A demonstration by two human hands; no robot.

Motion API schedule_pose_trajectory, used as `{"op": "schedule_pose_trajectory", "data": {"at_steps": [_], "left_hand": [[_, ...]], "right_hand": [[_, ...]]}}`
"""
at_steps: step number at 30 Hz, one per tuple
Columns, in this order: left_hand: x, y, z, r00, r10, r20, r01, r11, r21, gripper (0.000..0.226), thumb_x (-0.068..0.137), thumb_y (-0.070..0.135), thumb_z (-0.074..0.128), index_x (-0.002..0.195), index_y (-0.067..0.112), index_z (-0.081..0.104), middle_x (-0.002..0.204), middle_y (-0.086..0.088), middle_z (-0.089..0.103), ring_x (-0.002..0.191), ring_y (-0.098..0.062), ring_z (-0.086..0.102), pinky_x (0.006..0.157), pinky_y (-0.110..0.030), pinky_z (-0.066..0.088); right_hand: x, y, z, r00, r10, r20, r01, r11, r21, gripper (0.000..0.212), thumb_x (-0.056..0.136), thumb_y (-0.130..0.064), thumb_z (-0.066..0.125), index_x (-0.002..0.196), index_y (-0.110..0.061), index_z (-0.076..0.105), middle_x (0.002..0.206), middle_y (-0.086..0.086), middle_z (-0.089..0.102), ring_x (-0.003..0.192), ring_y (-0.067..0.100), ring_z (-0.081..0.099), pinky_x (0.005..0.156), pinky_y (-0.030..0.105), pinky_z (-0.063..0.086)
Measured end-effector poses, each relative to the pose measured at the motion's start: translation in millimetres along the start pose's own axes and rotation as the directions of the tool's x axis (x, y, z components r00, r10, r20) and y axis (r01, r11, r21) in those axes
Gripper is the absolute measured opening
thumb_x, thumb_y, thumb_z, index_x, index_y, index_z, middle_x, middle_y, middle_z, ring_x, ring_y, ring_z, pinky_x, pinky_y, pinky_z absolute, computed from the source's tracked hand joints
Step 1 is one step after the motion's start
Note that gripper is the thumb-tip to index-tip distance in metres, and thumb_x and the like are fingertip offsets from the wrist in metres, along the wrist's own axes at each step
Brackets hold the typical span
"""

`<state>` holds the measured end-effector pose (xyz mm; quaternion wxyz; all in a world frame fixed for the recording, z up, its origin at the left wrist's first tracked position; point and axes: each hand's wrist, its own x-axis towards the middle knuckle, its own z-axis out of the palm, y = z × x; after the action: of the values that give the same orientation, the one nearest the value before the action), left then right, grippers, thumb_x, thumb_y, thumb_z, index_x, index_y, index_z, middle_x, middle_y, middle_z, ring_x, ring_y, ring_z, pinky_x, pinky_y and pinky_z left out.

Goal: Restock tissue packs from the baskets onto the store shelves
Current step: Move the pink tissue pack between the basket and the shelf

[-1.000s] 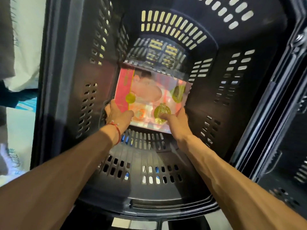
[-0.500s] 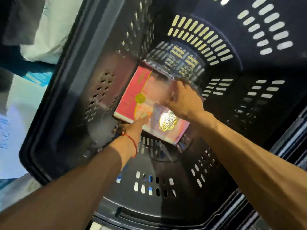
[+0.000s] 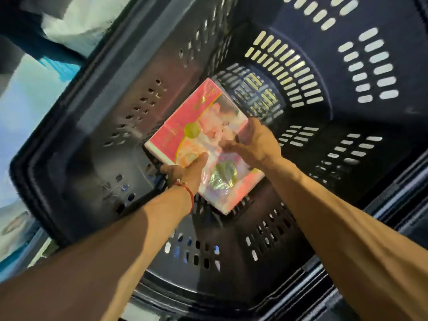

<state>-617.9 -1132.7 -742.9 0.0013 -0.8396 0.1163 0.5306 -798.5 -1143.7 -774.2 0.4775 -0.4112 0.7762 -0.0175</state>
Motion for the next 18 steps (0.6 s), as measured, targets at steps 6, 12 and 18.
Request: {"op": "schedule_pose_trajectory", "data": {"at_steps": [6,12,18], "left_hand": [[-71.5,-0.3,-37.9,0.999,0.029,0.026,-0.028,0.998,-0.049,0.101,0.081,0.044,0.083,0.149,0.005,0.019,0.141,-0.014,0.047,0.112,-0.029,0.048,0.087,-0.029,0.033],[-139.5,6.6,-74.2,0.996,0.09,0.014,-0.09,0.996,-0.015,0.106,0.078,0.053,0.083,0.148,0.006,0.018,0.127,-0.014,0.046,0.104,-0.027,0.044,0.086,-0.035,0.033],[-185.0,2.2,-105.3,0.981,0.195,-0.017,-0.196,0.98,-0.036,0.13,0.074,0.053,0.086,0.162,0.012,0.0,0.161,-0.017,0.034,0.14,-0.037,0.043,0.105,-0.042,0.04]], "right_hand": [[-49.5,-21.3,-27.5,0.999,0.019,-0.032,-0.019,1.0,0.014,0.099,0.041,-0.096,0.073,0.117,-0.035,0.057,0.107,-0.009,0.074,0.101,0.023,0.072,0.09,0.052,0.058],[-112.9,-39.5,-58.4,0.994,-0.036,-0.102,0.043,0.997,0.066,0.096,0.052,-0.099,0.071,0.12,-0.032,0.061,0.107,-0.01,0.071,0.093,0.02,0.073,0.08,0.047,0.063],[-171.4,-65.1,-85.1,0.966,-0.121,-0.229,0.156,0.977,0.143,0.09,0.054,-0.099,0.072,0.111,-0.029,0.067,0.101,-0.004,0.071,0.094,0.025,0.067,0.081,0.047,0.058]]}}
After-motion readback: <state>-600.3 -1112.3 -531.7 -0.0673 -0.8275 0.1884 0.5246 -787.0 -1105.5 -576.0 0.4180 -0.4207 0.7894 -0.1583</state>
